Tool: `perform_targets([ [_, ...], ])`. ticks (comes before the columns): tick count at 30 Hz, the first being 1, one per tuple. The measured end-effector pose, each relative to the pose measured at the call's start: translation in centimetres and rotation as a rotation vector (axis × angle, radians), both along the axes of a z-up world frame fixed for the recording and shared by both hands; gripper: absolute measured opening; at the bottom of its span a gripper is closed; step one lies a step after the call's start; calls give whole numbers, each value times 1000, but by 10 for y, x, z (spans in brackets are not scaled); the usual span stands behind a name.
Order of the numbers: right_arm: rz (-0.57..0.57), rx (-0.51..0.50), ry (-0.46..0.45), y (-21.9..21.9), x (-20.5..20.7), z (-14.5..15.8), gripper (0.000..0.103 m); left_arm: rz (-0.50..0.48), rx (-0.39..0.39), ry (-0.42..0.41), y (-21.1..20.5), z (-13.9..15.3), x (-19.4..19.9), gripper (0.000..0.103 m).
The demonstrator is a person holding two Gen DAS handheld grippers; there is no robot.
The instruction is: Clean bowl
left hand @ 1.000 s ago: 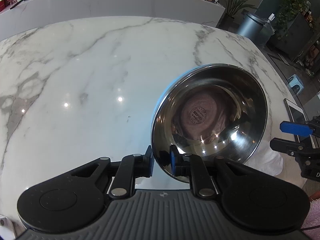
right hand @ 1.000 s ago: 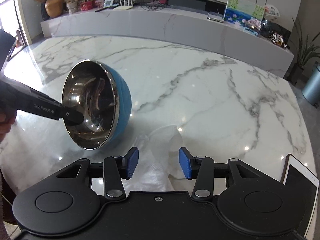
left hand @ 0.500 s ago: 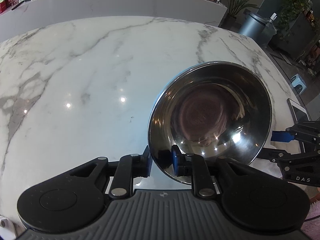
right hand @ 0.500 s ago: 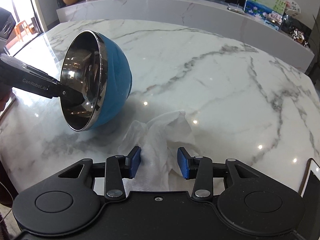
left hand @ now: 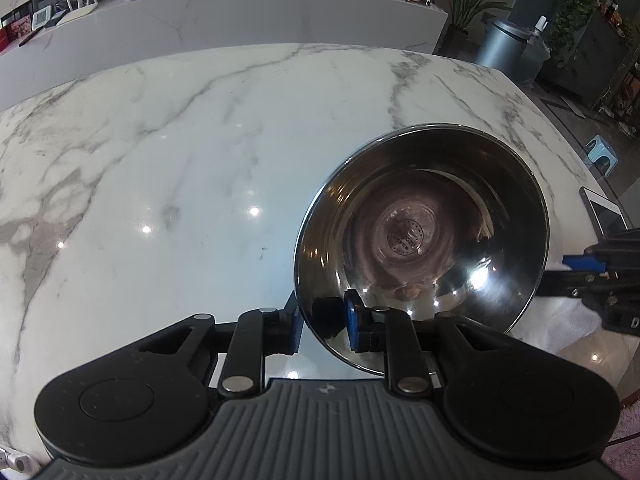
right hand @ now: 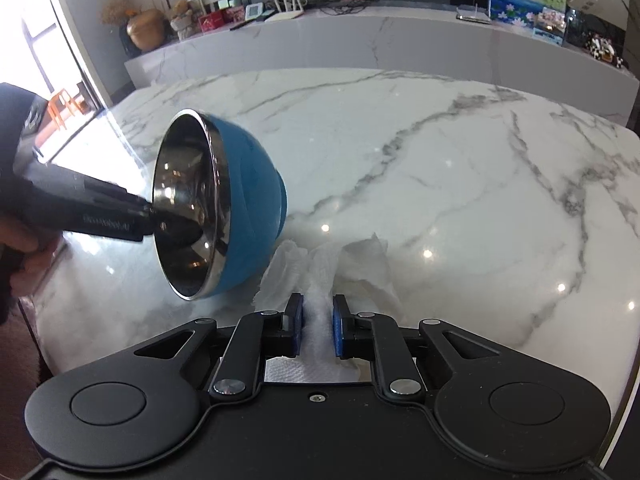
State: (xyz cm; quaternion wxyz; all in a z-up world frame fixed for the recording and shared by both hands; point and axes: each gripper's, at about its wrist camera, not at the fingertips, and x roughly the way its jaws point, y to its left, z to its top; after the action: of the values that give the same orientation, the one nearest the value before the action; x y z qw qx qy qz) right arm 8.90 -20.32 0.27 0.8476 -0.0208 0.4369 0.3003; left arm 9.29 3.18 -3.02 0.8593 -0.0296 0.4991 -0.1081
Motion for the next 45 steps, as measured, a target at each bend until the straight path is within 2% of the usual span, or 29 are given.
perform_targets([
  [7, 46, 28, -74, 14, 3, 38, 13, -20, 18, -8, -2, 1, -2, 20],
  [12, 78, 54, -77, 18, 13, 47, 13, -20, 13, -6, -1, 1, -2, 20],
  [27, 125, 25, -76, 19, 14, 39, 13, -63, 50, -22, -8, -2, 0, 21],
  [45, 159, -26, -48, 28, 7, 21, 13, -52, 76, -25, -9, -3, 4, 23],
])
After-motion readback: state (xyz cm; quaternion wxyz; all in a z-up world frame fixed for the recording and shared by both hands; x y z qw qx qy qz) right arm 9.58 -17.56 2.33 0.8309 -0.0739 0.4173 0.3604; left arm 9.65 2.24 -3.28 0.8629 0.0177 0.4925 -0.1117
